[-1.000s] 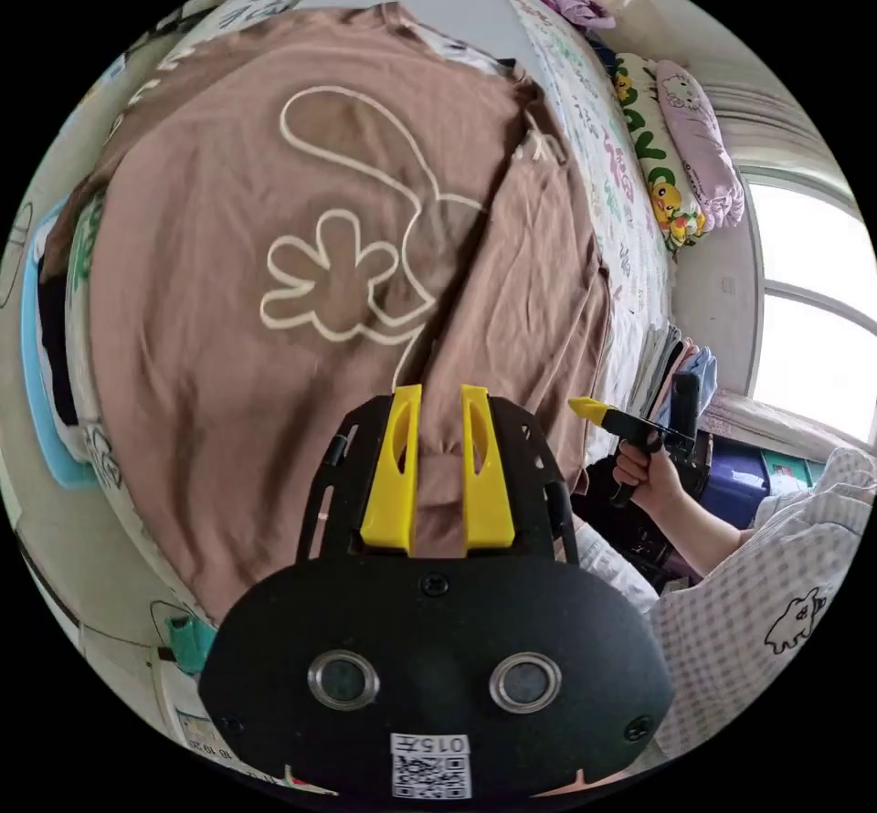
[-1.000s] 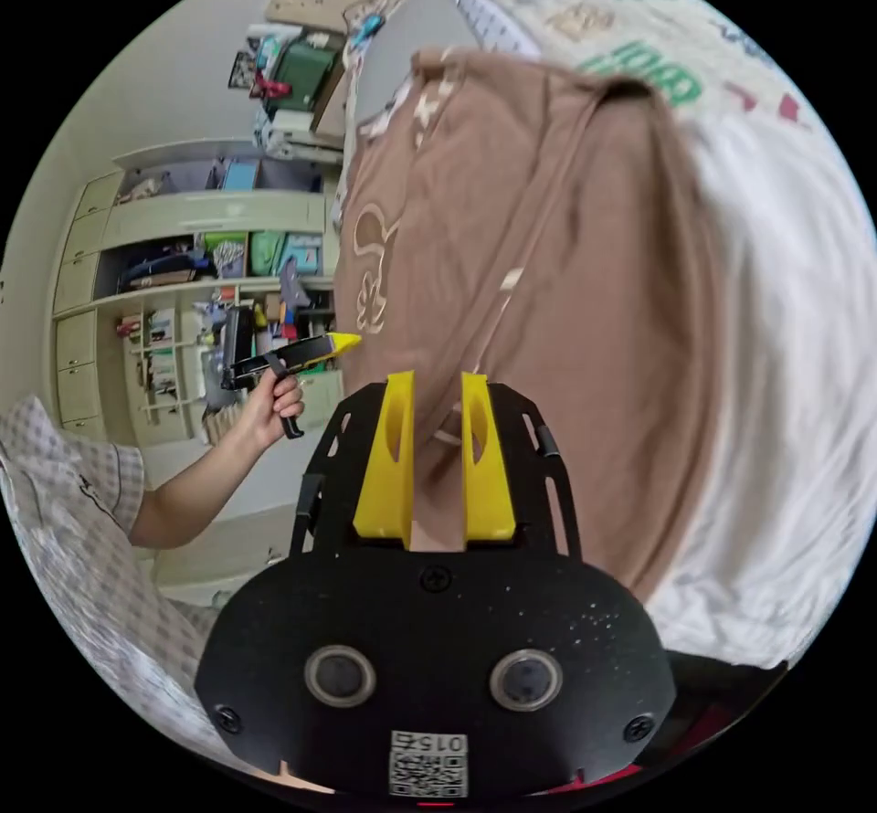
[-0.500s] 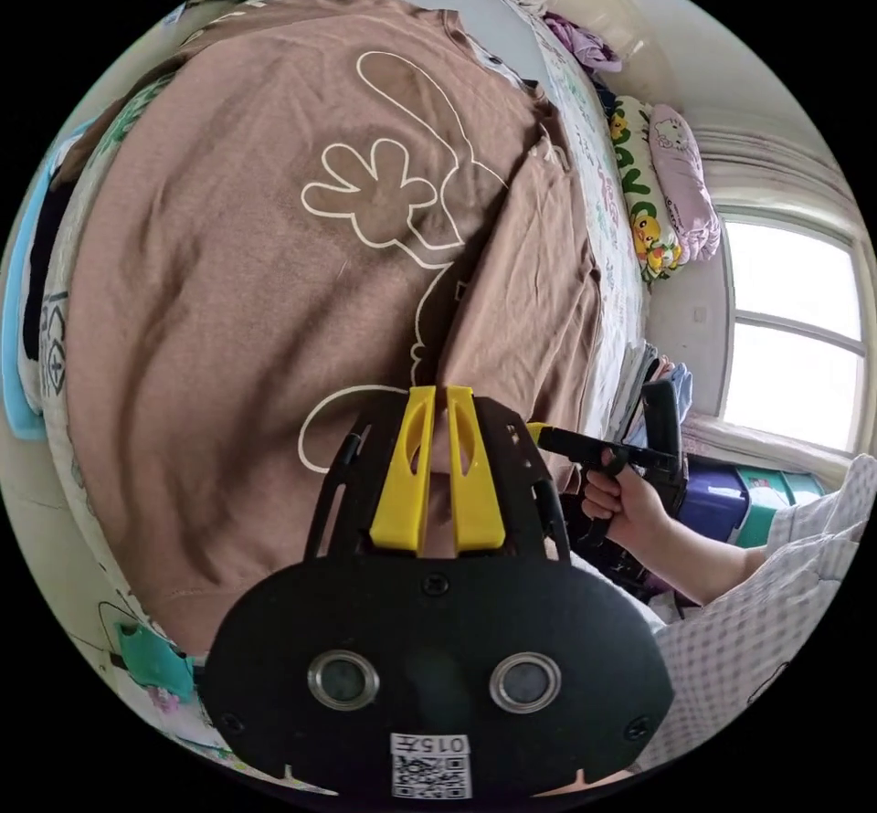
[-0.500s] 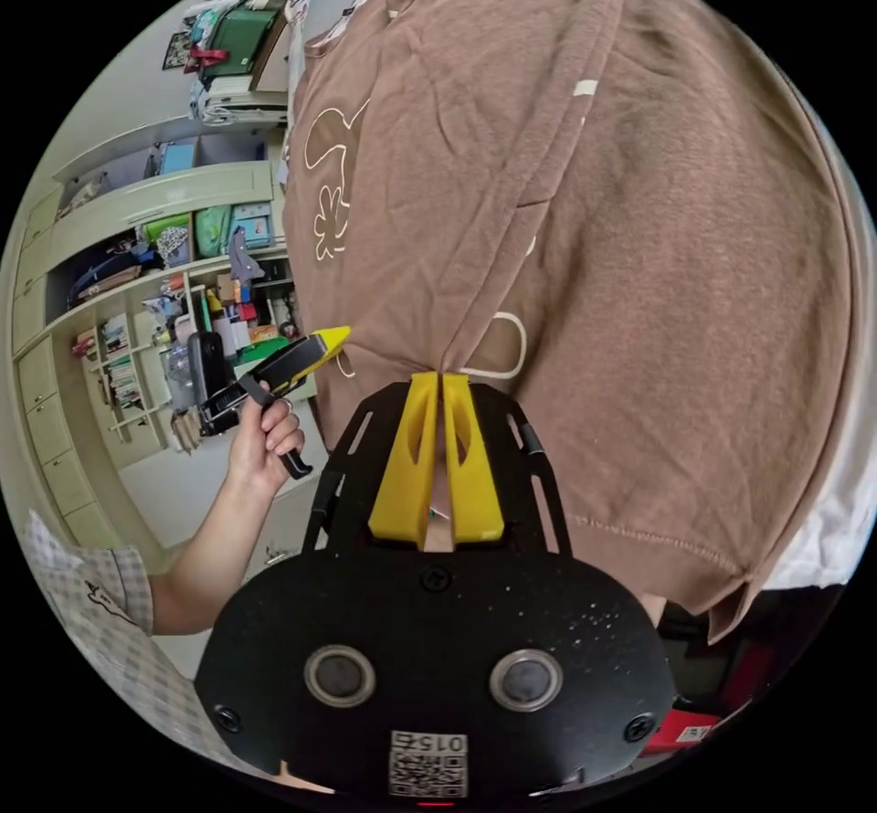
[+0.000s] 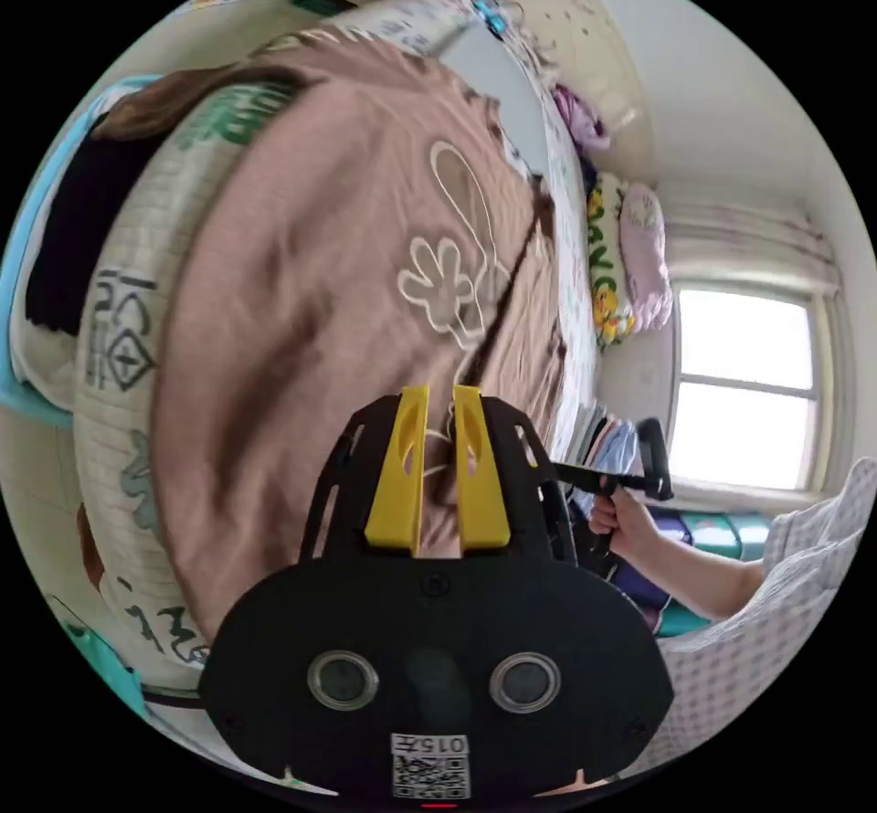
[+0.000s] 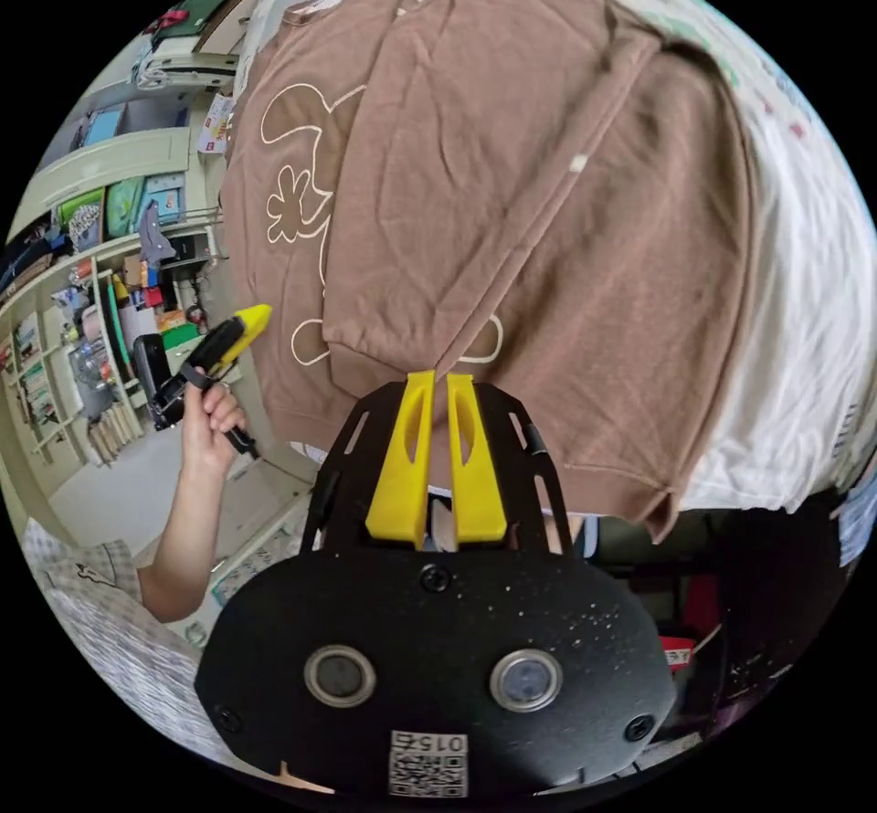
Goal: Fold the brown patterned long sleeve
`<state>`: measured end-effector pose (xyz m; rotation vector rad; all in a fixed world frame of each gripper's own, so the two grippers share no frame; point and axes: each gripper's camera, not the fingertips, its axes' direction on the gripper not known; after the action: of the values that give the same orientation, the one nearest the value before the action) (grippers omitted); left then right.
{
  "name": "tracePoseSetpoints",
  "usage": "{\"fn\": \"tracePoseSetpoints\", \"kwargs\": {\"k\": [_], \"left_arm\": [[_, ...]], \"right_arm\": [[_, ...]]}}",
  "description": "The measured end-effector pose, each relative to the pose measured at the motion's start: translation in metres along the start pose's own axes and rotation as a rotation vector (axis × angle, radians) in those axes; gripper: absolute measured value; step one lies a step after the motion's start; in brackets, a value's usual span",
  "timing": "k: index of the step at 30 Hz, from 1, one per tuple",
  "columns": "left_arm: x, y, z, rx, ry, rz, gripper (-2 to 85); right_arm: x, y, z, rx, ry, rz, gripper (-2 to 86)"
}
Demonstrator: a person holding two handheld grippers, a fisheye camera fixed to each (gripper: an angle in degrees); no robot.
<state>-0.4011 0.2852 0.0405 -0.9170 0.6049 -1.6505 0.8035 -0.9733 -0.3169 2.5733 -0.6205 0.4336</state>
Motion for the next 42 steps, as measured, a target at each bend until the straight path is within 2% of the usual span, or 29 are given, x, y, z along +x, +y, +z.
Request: {"fn": "tracePoseSetpoints", "kwargs": {"k": [5, 8, 10, 13, 17, 21, 24, 27, 30, 34, 36, 38, 42], "left_arm": [[-0.136, -0.027, -0.104, 0.412, 0.127, -0.354, 8.3], [-0.213, -0.059, -0.133, 0.518, 0.151, -0.486, 8.4], [-0.251, -0.08, -0.144, 0.572, 0.184, -0.541, 8.8], [-0.294, -0.113, -0.15, 0.594, 0.162, -0.609, 9.6], [-0.313, -0.14, -0.142, 0.591, 0.028, -0.623, 11.0], [-0.325, -0.146, -0.124, 0.595, 0.037, -0.657, 8.3], [-0.322, -0.134, -0.122, 0.68, 0.038, -0.655, 4.0], [-0.308, -0.116, -0.128, 0.761, 0.119, -0.563, 2.9], [-0.263, -0.092, -0.145, 0.818, 0.149, -0.329, 2.3], [-0.153, -0.045, -0.156, 0.824, 0.201, 0.112, 2.1], [-0.1, -0.024, -0.145, 0.756, 0.237, 0.294, 2.1], [-0.036, 0.002, -0.11, 0.607, 0.253, 0.47, 2.1], [0.022, 0.043, -0.016, 0.324, 0.263, 0.558, 2.5]], "right_arm": [[-0.073, -0.047, 0.027, 0.011, 0.119, -0.145, 1.1], [-0.104, -0.077, 0.076, -0.053, 0.088, -0.127, 0.1], [-0.115, -0.085, 0.105, -0.085, 0.099, -0.134, -0.2], [-0.135, -0.077, 0.145, -0.079, 0.278, -0.166, -0.5], [-0.127, -0.072, 0.146, -0.03, 0.225, -0.056, -0.4], [-0.124, -0.083, 0.142, -0.08, 0.195, -0.05, -0.5], [-0.132, -0.087, 0.137, -0.11, 0.225, -0.091, -0.5], [-0.134, -0.087, 0.124, -0.105, 0.228, -0.106, -0.5], [-0.126, -0.08, 0.104, -0.055, 0.172, -0.07, -0.6], [-0.113, -0.071, 0.075, 0.01, 0.09, -0.033, -0.6], [-0.101, -0.068, 0.051, 0.031, 0.004, 0.001, -0.4], [-0.091, -0.062, 0.025, 0.073, -0.068, 0.046, -0.2], [-0.061, -0.028, -0.06, 0.263, -0.254, 0.091, 0.6]]}}
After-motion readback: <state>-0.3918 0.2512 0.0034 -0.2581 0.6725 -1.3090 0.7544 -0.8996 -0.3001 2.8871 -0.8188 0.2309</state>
